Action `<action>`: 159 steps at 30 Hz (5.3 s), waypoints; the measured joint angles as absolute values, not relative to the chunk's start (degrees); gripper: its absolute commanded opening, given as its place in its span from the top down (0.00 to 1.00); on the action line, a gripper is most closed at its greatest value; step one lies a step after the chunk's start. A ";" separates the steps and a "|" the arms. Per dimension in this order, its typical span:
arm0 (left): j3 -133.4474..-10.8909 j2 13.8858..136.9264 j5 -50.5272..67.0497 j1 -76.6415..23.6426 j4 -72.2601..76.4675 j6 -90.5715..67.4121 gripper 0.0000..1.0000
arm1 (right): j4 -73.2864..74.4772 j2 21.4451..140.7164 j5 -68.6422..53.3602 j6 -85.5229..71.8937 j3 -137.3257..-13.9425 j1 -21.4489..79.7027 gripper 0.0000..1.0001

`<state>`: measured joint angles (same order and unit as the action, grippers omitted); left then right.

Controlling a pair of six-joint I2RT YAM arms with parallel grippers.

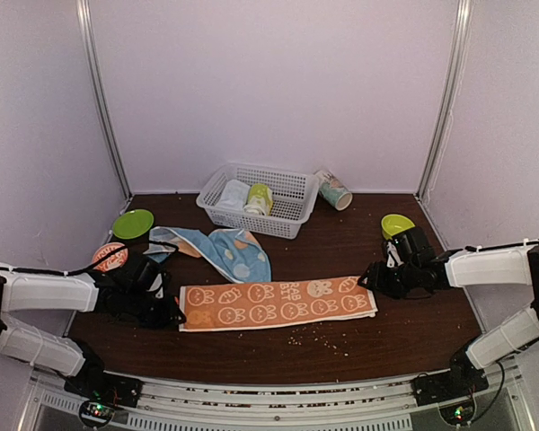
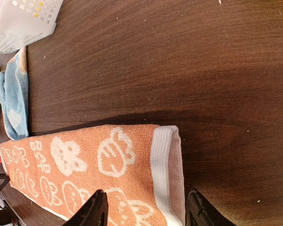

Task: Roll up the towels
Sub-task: Adjust the towel at the center of the board.

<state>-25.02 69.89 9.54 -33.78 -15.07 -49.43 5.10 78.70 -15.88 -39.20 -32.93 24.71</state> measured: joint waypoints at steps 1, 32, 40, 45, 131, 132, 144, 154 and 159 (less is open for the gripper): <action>-25.04 69.84 9.52 -33.78 -15.07 -49.39 0.91 | 5.10 78.70 -15.86 -39.20 -32.93 24.71 0.43; -31.46 66.70 6.20 -33.78 -18.20 -46.37 1.00 | 5.30 78.11 -15.18 -39.31 -32.60 23.09 0.55; -34.22 66.52 3.90 -33.78 -18.20 -45.50 1.00 | 4.49 79.13 -16.60 -39.46 -32.60 22.85 0.64; -34.57 66.83 2.81 -33.78 -18.31 -45.17 1.00 | 4.14 80.97 -17.34 -39.51 -32.60 22.85 0.71; -30.41 68.75 -2.15 -39.46 -21.67 -45.56 0.32 | 8.36 77.91 -11.94 -41.76 -29.65 30.33 0.52; -30.41 68.79 -2.35 -39.48 -21.78 -45.78 0.31 | 8.34 77.91 -11.73 -41.85 -29.65 30.48 0.51; -32.03 76.62 -3.75 -39.59 -18.44 -48.16 0.39 | 8.12 77.76 -8.86 -42.37 -29.56 32.95 0.49; -30.70 78.19 -2.46 -39.64 -13.45 -48.40 1.00 | 8.69 76.01 -8.75 -43.88 -28.47 33.28 0.47; -29.06 76.38 -0.91 -40.10 -12.91 -47.92 1.00 | 9.39 74.15 -8.73 -44.97 -27.33 33.54 0.49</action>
